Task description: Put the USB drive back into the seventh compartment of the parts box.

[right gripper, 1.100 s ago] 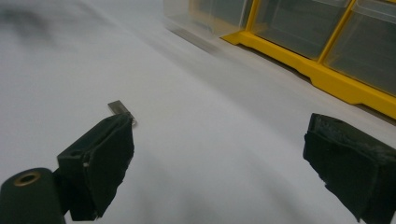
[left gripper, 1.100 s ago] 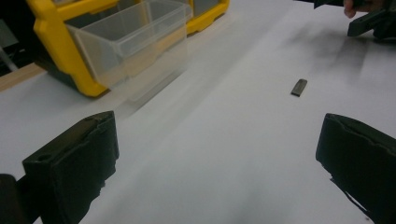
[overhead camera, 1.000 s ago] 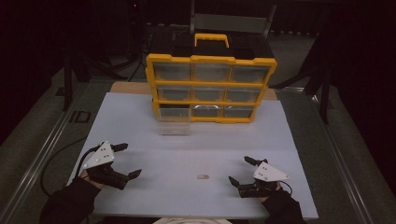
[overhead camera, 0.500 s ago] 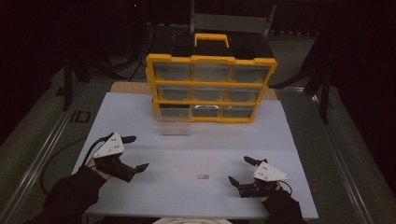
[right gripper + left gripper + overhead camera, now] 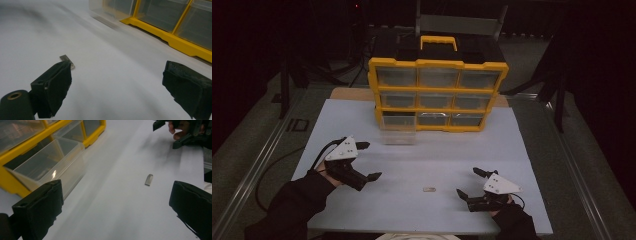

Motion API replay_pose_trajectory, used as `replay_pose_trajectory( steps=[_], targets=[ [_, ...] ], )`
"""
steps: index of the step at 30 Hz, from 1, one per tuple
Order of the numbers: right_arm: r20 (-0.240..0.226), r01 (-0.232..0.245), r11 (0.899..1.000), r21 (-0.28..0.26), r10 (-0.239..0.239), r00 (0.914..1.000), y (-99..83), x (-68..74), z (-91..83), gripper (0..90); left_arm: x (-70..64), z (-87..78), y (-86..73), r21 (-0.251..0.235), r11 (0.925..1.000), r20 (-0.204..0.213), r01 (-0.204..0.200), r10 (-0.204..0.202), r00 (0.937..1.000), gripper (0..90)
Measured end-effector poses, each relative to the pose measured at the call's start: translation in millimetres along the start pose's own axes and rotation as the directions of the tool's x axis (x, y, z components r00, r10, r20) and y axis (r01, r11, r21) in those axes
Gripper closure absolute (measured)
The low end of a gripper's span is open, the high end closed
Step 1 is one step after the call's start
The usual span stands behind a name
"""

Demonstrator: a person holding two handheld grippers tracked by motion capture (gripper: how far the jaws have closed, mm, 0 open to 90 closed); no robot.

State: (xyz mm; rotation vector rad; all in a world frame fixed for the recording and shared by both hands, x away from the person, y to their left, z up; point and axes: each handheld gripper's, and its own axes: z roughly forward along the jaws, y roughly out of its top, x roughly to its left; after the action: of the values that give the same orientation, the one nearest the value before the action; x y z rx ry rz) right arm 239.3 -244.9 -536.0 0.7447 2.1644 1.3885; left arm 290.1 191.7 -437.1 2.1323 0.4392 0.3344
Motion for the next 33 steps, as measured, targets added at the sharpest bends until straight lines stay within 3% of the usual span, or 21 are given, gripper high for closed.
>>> replay_pose_trajectory(
  steps=[18,33],
  targets=[
    [-0.008,-0.006,1.000,0.001,0.006,0.9999,0.0,-0.4,-0.7,8.8,-10.1,31.7,26.5,0.024,0.9978,0.077,-0.061,0.059,0.9952,0.0],
    [-0.012,-0.008,1.000,-0.012,0.008,0.9999,0.0,-0.9,-0.9,8.8,-25.8,67.9,40.0,0.053,0.9934,0.164,-0.102,0.092,0.9822,0.0]
  ],
)
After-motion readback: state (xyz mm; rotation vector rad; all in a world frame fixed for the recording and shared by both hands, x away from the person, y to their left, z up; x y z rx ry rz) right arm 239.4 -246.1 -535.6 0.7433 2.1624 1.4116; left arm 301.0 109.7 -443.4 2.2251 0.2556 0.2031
